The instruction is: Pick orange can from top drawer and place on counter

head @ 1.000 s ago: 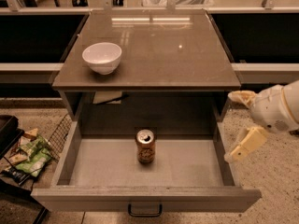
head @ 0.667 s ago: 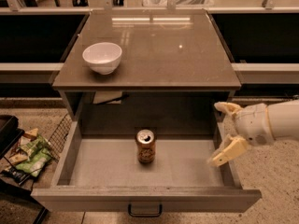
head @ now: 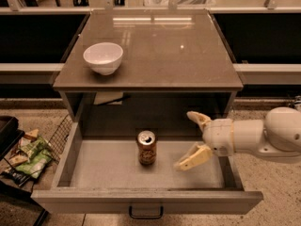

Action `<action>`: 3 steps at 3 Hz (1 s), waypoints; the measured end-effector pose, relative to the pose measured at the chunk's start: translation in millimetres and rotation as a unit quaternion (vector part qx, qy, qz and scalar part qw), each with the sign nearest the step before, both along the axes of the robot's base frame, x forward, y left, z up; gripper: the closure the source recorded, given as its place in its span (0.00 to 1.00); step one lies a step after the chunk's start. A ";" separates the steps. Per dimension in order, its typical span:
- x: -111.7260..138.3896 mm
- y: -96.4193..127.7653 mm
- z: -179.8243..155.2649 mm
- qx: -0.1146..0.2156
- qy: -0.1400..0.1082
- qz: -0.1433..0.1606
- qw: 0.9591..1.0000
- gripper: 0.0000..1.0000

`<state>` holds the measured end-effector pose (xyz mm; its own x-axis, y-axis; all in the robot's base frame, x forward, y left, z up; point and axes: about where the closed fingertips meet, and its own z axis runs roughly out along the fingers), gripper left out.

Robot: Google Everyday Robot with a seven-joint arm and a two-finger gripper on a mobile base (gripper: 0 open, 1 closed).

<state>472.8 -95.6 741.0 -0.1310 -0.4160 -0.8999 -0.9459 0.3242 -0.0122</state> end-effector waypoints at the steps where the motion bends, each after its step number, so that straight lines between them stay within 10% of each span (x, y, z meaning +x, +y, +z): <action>1: 8.7 50.1 -25.4 0.036 0.003 0.018 0.999 0.00; 3: 31.2 102.9 -53.7 0.068 -0.018 0.033 0.997 0.18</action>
Offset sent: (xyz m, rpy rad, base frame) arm 0.0359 0.1106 -0.0588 0.1605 -0.0502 0.0637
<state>504.1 7.3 687.3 -0.0730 -0.2968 -0.9522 -0.9651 0.2617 -0.0076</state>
